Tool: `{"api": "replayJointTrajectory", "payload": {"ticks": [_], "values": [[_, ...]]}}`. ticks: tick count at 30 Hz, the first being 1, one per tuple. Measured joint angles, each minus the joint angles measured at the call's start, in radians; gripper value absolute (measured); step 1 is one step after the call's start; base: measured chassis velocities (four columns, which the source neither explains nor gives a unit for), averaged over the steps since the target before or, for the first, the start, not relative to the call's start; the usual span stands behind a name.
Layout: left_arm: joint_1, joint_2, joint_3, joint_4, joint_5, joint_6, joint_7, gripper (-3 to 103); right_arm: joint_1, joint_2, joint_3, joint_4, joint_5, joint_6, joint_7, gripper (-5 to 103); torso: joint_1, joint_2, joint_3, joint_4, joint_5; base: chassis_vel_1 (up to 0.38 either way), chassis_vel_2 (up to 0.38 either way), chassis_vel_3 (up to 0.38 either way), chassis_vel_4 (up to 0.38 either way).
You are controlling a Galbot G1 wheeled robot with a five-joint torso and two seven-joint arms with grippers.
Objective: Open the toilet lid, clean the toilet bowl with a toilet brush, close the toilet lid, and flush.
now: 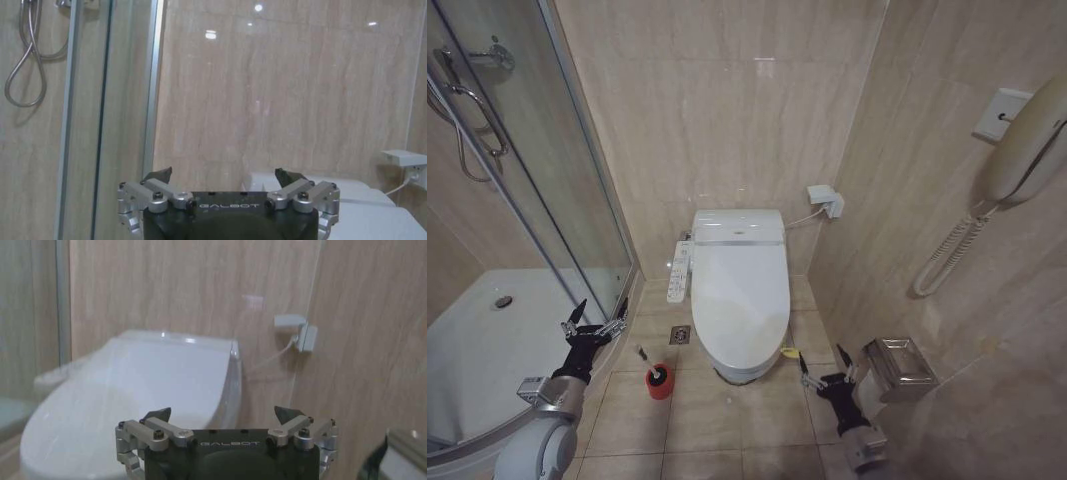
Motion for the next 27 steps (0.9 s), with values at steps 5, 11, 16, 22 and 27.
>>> {"api": "replayJointTrajectory", "payload": {"ticks": [5, 11, 16, 22, 27], "values": [[0.000, 0.000, 0.000, 0.000, 0.000, 0.000, 0.000, 100, 0.023, 0.005, -0.007, -0.084, -0.038, 0.008, 0.009, 100, 0.000, 0.000, 0.000, 0.0001, 0.0000, 0.000, 0.000, 0.000, 0.000], [0.000, 0.000, 0.000, 0.000, 0.000, 0.000, 0.000, 100, 0.073, 0.007, -0.020, -0.178, -0.058, 0.007, 0.017, 100, 0.000, 0.000, 0.000, 0.0001, 0.0000, 0.000, 0.000, 0.000, 0.000], [0.000, 0.000, 0.000, 0.000, 0.000, 0.000, 0.000, 100, 0.117, 0.026, -0.026, -0.271, -0.087, 0.016, 0.023, 100, 0.000, 0.000, 0.000, 0.0001, 0.0000, 0.000, 0.000, 0.000, 0.000], [0.000, 0.000, 0.000, 0.000, 0.000, 0.000, 0.000, 100, 0.169, 0.040, -0.029, -0.352, -0.106, 0.028, 0.025, 100, 0.000, 0.000, 0.000, 0.0000, 0.0000, 0.000, 0.000, 0.000, 0.000], [0.000, 0.000, 0.000, 0.000, 0.000, 0.000, 0.000, 100, 0.224, 0.052, -0.032, -0.410, -0.118, 0.032, 0.031, 100, 0.000, 0.000, 0.000, 0.0001, 0.0000, 0.000, 0.000, 0.000, 0.000]]}}
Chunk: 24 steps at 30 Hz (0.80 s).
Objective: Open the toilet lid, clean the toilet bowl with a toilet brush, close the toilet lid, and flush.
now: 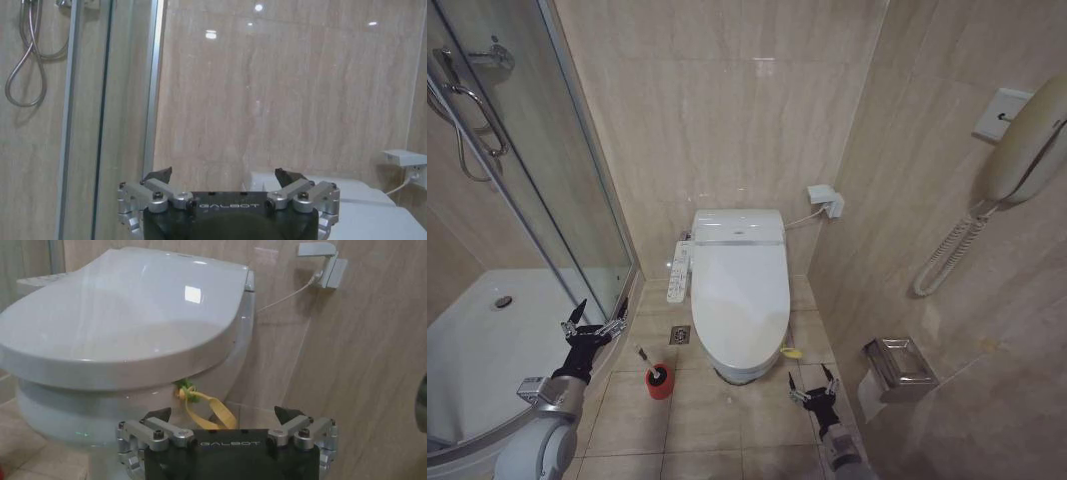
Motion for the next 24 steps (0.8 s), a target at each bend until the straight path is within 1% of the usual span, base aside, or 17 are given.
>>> {"api": "replayJointTrajectory", "payload": {"ticks": [7, 15, 17, 24], "values": [[0.000, 0.000, 0.000, 0.000, 0.000, 0.000, 0.000, 100, 0.044, 0.001, 0.002, -0.046, -0.003, 0.006, 0.003, 100, 0.000, 0.000, 0.000, 0.0000, 0.0000, 0.000, 0.000, 0.000, 0.000], [0.000, 0.000, 0.000, 0.000, 0.000, 0.000, 0.000, 100, 0.091, 0.012, 0.011, -0.125, -0.012, 0.042, 0.008, 100, 0.000, 0.000, 0.000, 0.0000, 0.0000, 0.000, 0.000, 0.000, 0.000], [0.000, 0.000, 0.000, 0.000, 0.000, 0.000, 0.000, 100, 0.108, 0.019, 0.014, -0.155, -0.021, 0.060, 0.013, 100, 0.000, 0.000, 0.000, 0.0000, 0.0000, 0.000, 0.000, 0.000, 0.000], [0.000, 0.000, 0.000, 0.000, 0.000, 0.000, 0.000, 100, 0.141, 0.029, 0.014, -0.195, -0.027, 0.070, 0.028, 100, 0.000, 0.000, 0.000, 0.0000, 0.0001, 0.000, 0.000, 0.000, 0.000]]}}
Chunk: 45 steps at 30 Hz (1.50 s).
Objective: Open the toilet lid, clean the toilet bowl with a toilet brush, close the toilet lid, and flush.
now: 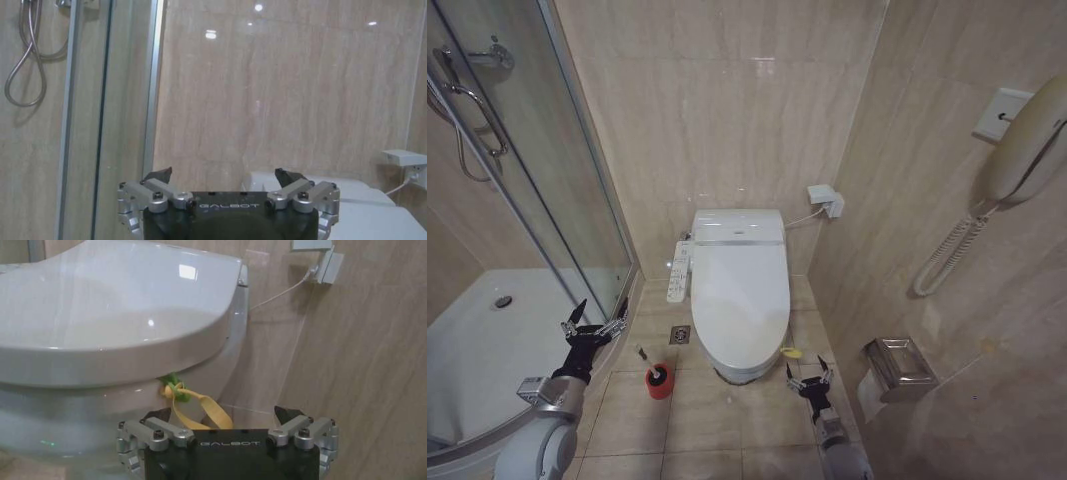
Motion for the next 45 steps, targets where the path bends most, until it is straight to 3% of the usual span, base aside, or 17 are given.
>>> {"api": "replayJointTrajectory", "payload": {"ticks": [25, 45], "values": [[0.000, 0.000, 0.000, 0.000, 0.000, 0.000, 0.000, 100, 0.112, 0.007, 0.013, -0.150, -0.082, 0.029, 0.050, 100, 0.000, 0.000, 0.000, 0.0000, -0.0001, 0.000, 0.000, 0.000, 0.000], [0.000, 0.000, 0.000, 0.000, 0.000, 0.000, 0.000, 100, 0.167, 0.006, 0.020, -0.227, -0.082, 0.045, 0.080, 100, 0.000, 0.000, 0.000, 0.0000, 0.0000, 0.000, 0.000, 0.000, 0.000]]}}
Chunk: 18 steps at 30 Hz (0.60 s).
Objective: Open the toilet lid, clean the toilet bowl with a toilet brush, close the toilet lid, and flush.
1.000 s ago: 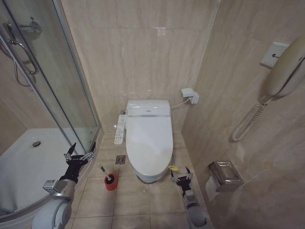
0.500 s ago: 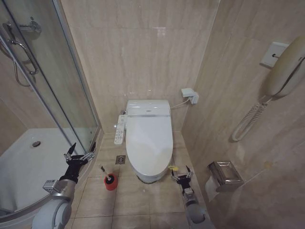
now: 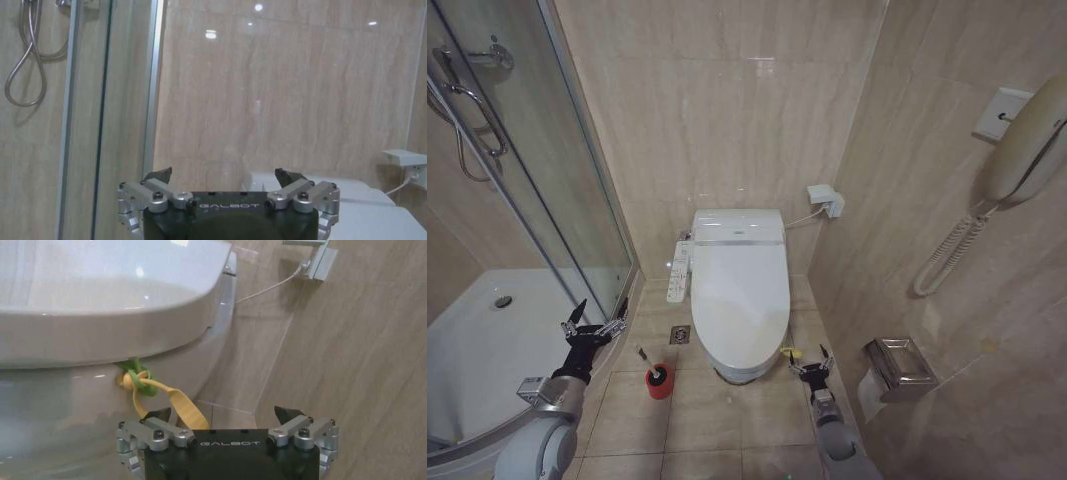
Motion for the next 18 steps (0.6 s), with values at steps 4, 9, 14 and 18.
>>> {"api": "replayJointTrajectory", "payload": {"ticks": [4, 9, 14, 18], "values": [[0.000, 0.000, 0.000, 0.000, 0.000, 0.000, 0.000, 100, 0.005, 0.000, 0.001, -0.008, 0.000, -0.001, -0.004, 100, 0.000, 0.000, 0.000, 0.0000, 0.0000, 0.000, 0.000, 0.000, 0.000], [0.000, 0.000, 0.000, 0.000, 0.000, 0.000, 0.000, 100, 0.012, -0.002, 0.005, -0.019, 0.001, -0.001, -0.002, 100, 0.000, 0.000, 0.000, 0.0000, 0.0000, 0.000, 0.000, 0.000, 0.000], [0.000, 0.000, 0.000, 0.000, 0.000, 0.000, 0.000, 100, 0.014, -0.007, 0.006, -0.019, 0.010, -0.001, -0.002, 102, 0.000, 0.000, 0.000, -0.0001, -0.0001, 0.000, 0.000, 0.000, 0.000], [0.000, 0.000, 0.000, 0.000, 0.000, 0.000, 0.000, 100, 0.014, -0.011, 0.007, -0.022, 0.016, 0.011, -0.010, 102, 0.000, 0.000, 0.000, 0.0000, 0.0000, 0.000, 0.000, 0.000, 0.000]]}}
